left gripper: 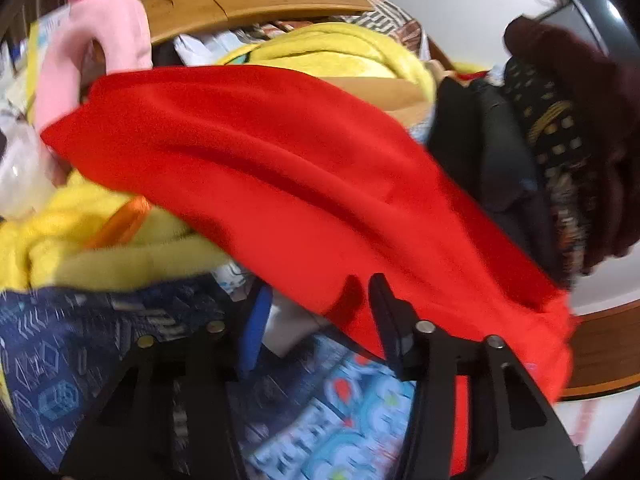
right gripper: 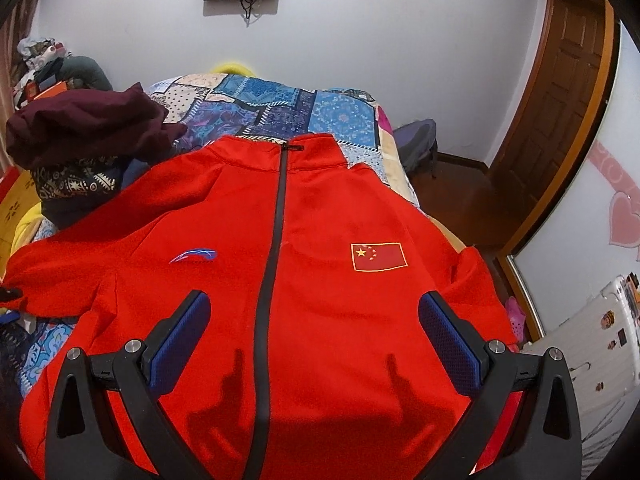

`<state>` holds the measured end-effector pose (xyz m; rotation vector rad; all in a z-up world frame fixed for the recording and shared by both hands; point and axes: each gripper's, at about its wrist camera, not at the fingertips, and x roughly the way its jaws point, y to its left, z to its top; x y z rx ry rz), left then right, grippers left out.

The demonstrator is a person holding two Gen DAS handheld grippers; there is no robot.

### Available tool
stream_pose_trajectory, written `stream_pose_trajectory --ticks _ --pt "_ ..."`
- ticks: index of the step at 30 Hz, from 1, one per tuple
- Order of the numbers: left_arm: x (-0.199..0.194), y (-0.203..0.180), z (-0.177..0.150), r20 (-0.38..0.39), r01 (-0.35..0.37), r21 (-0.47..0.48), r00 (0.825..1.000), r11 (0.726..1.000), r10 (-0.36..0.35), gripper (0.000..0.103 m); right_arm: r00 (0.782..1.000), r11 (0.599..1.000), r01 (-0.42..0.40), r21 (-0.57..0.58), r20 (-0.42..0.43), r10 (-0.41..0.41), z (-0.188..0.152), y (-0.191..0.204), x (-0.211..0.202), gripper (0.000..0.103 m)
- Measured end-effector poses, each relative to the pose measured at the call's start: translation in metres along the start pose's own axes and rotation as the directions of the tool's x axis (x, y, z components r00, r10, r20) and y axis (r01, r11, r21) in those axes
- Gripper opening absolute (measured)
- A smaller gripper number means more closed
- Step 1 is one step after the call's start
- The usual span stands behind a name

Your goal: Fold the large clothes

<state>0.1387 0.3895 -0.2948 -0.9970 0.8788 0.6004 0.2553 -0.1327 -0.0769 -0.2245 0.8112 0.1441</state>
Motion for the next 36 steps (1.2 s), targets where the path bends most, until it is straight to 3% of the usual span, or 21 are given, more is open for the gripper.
stream_pose_trajectory --ticks 5,10,16,19,22,25,28,30,36 --pt "0.003 -0.022 -0.008 0.05 -0.086 0.087 0.995 0.992 0.082 0.009 1.0 1.0 -0.02 0.001 -0.007 0.02 0.001 0.0 0.003 0.103" --pt "-0.033 -0.047 -0.01 0.156 -0.084 0.173 0.986 0.981 0.057 0.004 1.0 1.0 -0.019 -0.014 -0.004 0.019 0.002 -0.004 0.005 0.103" --pt "-0.086 -0.105 -0.011 0.242 0.011 0.283 0.967 0.959 -0.082 0.004 0.999 0.999 -0.028 -0.031 0.04 0.029 0.013 -0.014 -0.002 0.103" --pt "-0.108 -0.142 -0.015 0.252 0.069 0.362 0.953 0.929 -0.169 0.003 0.997 0.999 -0.028 -0.03 0.077 0.03 0.019 -0.022 -0.007 0.103" --pt "-0.126 -0.187 -0.027 0.237 0.133 0.458 0.935 0.879 -0.265 0.003 0.995 0.999 -0.027 -0.035 0.099 0.03 0.023 -0.027 -0.009 0.103" --pt "-0.138 -0.228 -0.043 0.189 0.199 0.55 0.916 0.811 -0.353 0.003 0.994 0.999 -0.032 -0.037 0.103 0.036 0.024 -0.033 -0.008 0.103" --pt "-0.139 -0.268 -0.061 0.13 0.24 0.631 0.905 0.738 -0.405 0.003 0.995 0.999 -0.05 -0.015 0.086 0.051 0.021 -0.04 -0.004 0.103" --pt "-0.13 -0.291 -0.075 0.048 0.296 0.667 0.899 0.684 -0.436 0.003 0.996 0.998 -0.056 0.005 0.074 0.056 0.017 -0.045 -0.001 0.103" --pt "-0.084 -0.35 -0.12 -0.174 0.377 0.734 0.908 0.565 -0.381 0.003 0.999 1.0 -0.017 0.014 0.047 0.016 0.005 -0.06 0.002 0.103"
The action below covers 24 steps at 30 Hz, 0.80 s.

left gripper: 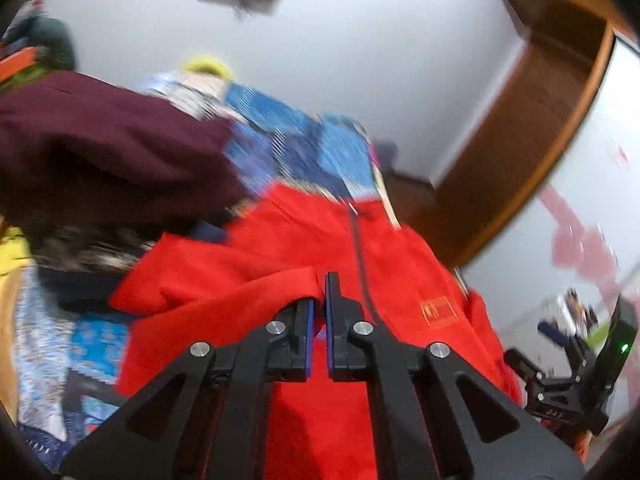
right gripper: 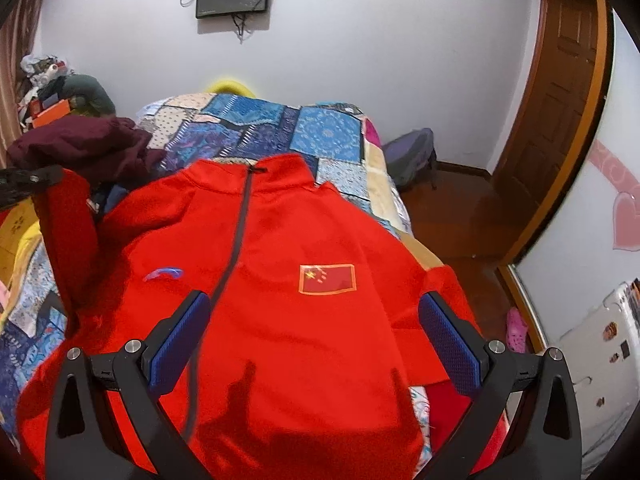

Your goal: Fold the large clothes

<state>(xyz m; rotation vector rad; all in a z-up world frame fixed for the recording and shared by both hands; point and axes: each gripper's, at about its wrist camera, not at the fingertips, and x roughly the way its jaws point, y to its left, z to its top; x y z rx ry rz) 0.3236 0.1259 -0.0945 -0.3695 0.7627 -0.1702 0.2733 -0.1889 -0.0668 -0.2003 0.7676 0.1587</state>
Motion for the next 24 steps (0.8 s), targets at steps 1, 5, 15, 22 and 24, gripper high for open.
stream_pose_trajectory --ticks 1,5,15,22,24 --pt "0.01 -0.007 -0.003 -0.028 0.008 0.019 1.0 1.0 -0.008 0.003 1.0 1.0 0.006 -0.003 -0.001 -0.006 -0.001 -0.003 0.0 0.103" --pt "0.053 -0.044 -0.027 -0.175 0.03 0.107 0.984 0.994 -0.011 0.003 1.0 1.0 0.012 -0.008 -0.016 -0.012 -0.004 -0.009 0.002 0.103" --pt "0.103 -0.062 -0.09 -0.363 -0.02 0.211 0.927 0.977 0.098 0.005 0.999 1.0 0.006 -0.024 -0.04 -0.007 -0.01 -0.008 0.007 0.103" --pt "0.068 -0.059 -0.081 -0.269 -0.091 0.256 0.95 0.962 0.162 0.035 0.999 0.999 -0.019 -0.036 -0.035 0.018 -0.005 0.002 0.007 0.103" --pt "0.049 -0.055 -0.072 -0.204 -0.126 0.258 0.962 0.958 0.182 0.039 0.999 0.999 -0.031 -0.042 -0.033 0.03 -0.002 0.006 0.006 0.103"
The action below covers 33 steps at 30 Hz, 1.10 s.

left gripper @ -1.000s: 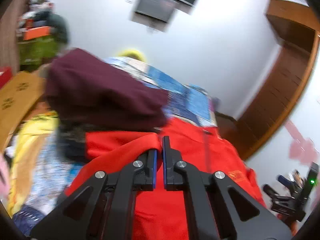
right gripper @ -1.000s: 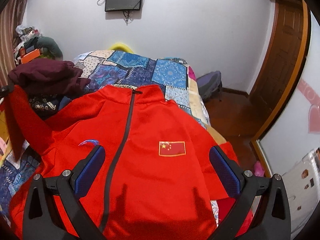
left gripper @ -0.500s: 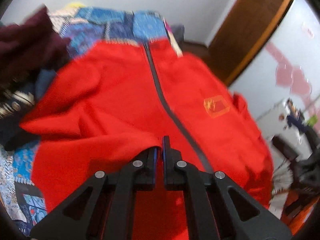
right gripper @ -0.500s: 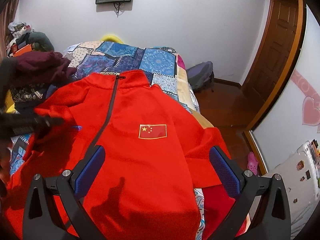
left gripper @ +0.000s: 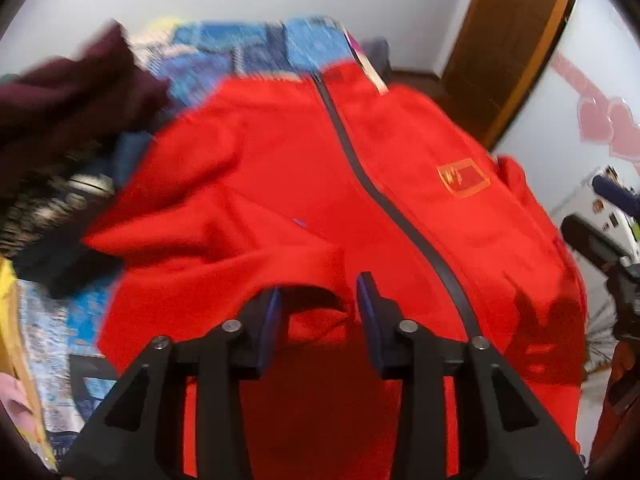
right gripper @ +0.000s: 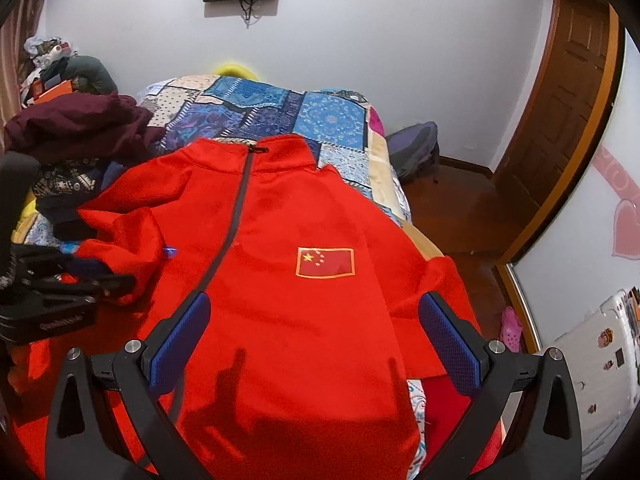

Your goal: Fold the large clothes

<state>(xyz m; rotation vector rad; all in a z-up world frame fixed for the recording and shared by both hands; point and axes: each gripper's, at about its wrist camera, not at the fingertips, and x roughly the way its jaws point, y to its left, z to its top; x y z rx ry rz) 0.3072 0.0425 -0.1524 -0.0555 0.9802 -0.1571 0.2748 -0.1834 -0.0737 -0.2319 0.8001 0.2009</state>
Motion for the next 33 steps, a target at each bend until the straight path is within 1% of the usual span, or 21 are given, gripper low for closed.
stream_pose_trajectory --ticks 1,3,4,6,7,9,10,11,13,14,17,19,21,24,25,26,27,31,33 --pt "-0.007 0.004 0.002 0.015 -0.013 0.0 1.0 1.0 0.013 0.04 1.0 1.0 -0.01 -0.005 0.001 0.01 0.002 0.003 0.0 0.103" --pt "-0.026 0.015 0.003 0.063 -0.062 -0.003 0.996 0.998 0.062 0.051 1.0 0.999 -0.03 -0.016 0.003 0.03 0.006 0.009 -0.001 0.103" --pt "-0.035 0.02 0.003 0.086 -0.083 -0.006 0.993 0.997 0.084 0.053 0.999 0.999 -0.039 -0.026 0.004 0.04 0.009 0.014 -0.001 0.103" --pt "-0.053 0.033 0.002 0.136 -0.13 -0.02 0.982 0.991 0.131 0.062 0.998 0.997 -0.056 -0.058 0.011 0.057 0.017 0.026 -0.002 0.103" --pt "-0.06 0.039 0.002 0.15 -0.142 -0.028 0.978 0.99 0.144 0.064 0.998 0.995 -0.063 -0.073 0.013 0.064 0.021 0.032 -0.002 0.103" --pt "-0.075 0.057 0.0 0.171 -0.163 -0.062 0.97 0.985 0.171 0.074 0.996 0.99 -0.081 -0.119 0.018 0.083 0.029 0.049 -0.002 0.103" --pt "-0.08 0.064 -0.003 0.178 -0.171 -0.08 0.967 0.982 0.183 0.076 0.996 0.987 -0.086 -0.133 0.019 0.089 0.032 0.054 -0.001 0.103" --pt "-0.09 0.076 -0.006 0.193 -0.188 -0.107 0.959 0.976 0.206 0.078 0.995 0.983 -0.097 -0.158 0.02 0.102 0.036 0.064 -0.001 0.103" --pt "-0.1 0.091 -0.012 0.207 -0.216 -0.136 0.948 0.967 0.241 0.079 0.991 0.97 -0.126 -0.209 0.018 0.132 0.043 0.085 -0.001 0.103" --pt "-0.107 0.103 -0.017 0.21 -0.243 -0.155 0.939 0.958 0.272 0.079 0.989 0.962 -0.139 -0.235 0.014 0.146 0.045 0.094 0.0 0.103" --pt "-0.12 0.13 -0.031 0.214 -0.277 -0.204 0.923 0.939 0.319 0.079 0.982 0.933 -0.181 -0.311 -0.013 0.186 0.05 0.127 0.005 0.103" --pt "-0.127 0.145 -0.039 0.207 -0.286 -0.236 0.919 0.929 0.336 0.08 0.976 0.905 -0.216 -0.367 -0.041 0.216 0.051 0.153 0.009 0.103" --pt "-0.135 0.166 -0.051 0.199 -0.285 -0.287 0.916 0.915 0.348 0.08 0.97 0.877 -0.239 -0.417 -0.067 0.233 0.049 0.174 0.014 0.103" --pt "-0.143 0.193 -0.07 0.18 -0.285 -0.359 0.913 0.889 0.365 0.08 0.958 0.806 -0.285 -0.518 -0.132 0.253 0.039 0.216 0.023 0.103" --pt "-0.145 0.203 -0.077 0.168 -0.287 -0.383 0.913 0.878 0.372 0.08 0.956 0.791 -0.293 -0.538 -0.147 0.254 0.036 0.224 0.025 0.103" --pt "-0.144 0.208 -0.082 0.157 -0.289 -0.399 0.914 0.87 0.375 0.08 0.951 0.763 -0.308 -0.568 -0.172 0.256 0.031 0.235 0.029 0.103" --pt "-0.145 0.214 -0.087 0.148 -0.289 -0.412 0.915 0.864 0.376 0.08 0.947 0.732 -0.321 -0.601 -0.2 0.251 0.024 0.249 0.035 0.103" --pt "-0.144 0.232 -0.112 0.116 -0.283 -0.457 0.921 0.843 0.372 0.08 0.933 0.64 -0.357 -0.68 -0.291 0.211 0.001 0.283 0.055 0.101" --pt "-0.143 0.239 -0.124 0.099 -0.278 -0.478 0.926 0.833 0.365 0.08 0.921 0.59 -0.382 -0.712 -0.346 0.178 -0.015 0.3 0.069 0.101"
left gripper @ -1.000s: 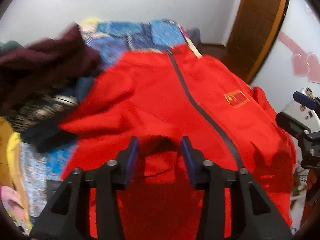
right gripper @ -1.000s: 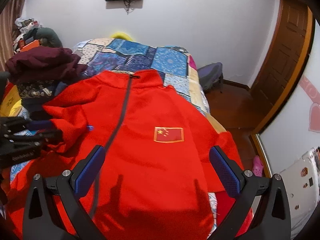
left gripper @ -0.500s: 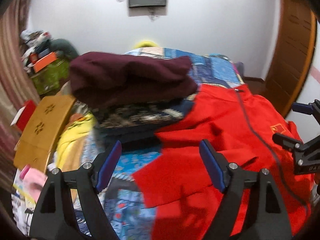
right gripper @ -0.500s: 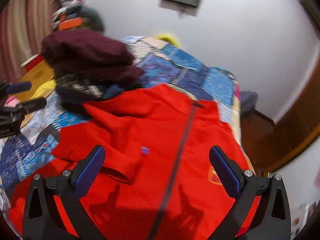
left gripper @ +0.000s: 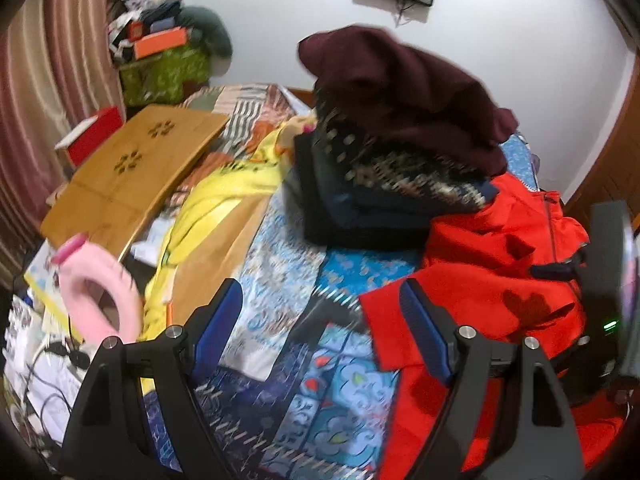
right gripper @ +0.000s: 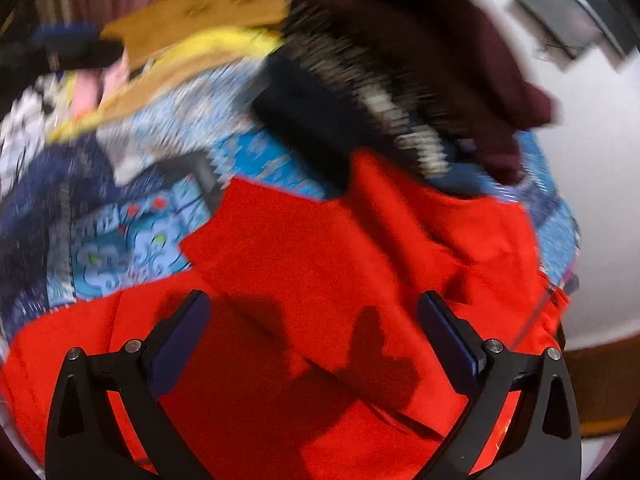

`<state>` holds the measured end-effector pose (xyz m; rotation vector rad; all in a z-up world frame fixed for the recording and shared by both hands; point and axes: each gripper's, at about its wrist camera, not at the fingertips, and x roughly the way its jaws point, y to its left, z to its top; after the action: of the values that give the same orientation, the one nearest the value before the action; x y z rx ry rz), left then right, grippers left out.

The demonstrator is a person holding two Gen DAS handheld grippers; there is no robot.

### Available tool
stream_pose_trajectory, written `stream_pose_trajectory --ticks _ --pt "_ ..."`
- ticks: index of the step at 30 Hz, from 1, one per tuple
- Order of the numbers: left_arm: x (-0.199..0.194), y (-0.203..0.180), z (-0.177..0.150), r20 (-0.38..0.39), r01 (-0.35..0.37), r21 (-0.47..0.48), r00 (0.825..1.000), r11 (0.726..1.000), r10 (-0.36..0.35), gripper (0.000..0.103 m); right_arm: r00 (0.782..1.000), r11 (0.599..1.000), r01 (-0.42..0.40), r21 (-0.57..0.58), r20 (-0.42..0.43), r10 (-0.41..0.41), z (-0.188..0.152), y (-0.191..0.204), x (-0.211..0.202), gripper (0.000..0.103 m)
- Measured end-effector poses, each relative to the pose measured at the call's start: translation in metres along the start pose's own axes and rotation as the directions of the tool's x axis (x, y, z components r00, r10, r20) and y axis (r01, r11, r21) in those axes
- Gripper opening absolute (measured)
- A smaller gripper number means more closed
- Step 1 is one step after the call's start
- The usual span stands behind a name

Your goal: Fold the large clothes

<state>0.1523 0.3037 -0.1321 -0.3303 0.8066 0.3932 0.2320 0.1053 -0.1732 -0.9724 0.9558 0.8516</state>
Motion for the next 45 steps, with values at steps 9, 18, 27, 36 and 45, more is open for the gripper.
stream_pose_trajectory --ticks 9,18,27,36,45 --pt "0.015 0.019 -0.021 -0.066 0.004 -0.054 0.998 0.999 -0.008 0.08 0.99 0.991 0.023 -0.13 -0.134 -0.041 0.003 0.035 0.066 0.087" --pt "0.018 0.019 -0.025 -0.079 0.0 -0.064 0.997 0.998 -0.005 0.08 0.984 0.967 0.172 -0.187 -0.01 -0.177 -0.01 0.044 0.068 0.015" --pt "0.016 0.008 -0.022 -0.08 -0.003 -0.05 0.997 0.999 -0.001 0.08 0.975 0.987 0.108 0.12 0.179 -0.129 -0.005 -0.019 -0.008 0.007" --pt "0.032 -0.041 -0.021 -0.12 0.04 0.053 0.992 0.998 -0.033 0.08 0.917 0.873 0.001 0.488 0.348 -0.196 -0.041 -0.107 -0.092 0.007" --pt "0.081 -0.117 -0.034 -0.254 0.124 0.201 0.965 0.972 -0.07 0.08 0.875 0.685 -0.011 0.729 0.339 -0.346 -0.111 -0.184 -0.12 0.007"
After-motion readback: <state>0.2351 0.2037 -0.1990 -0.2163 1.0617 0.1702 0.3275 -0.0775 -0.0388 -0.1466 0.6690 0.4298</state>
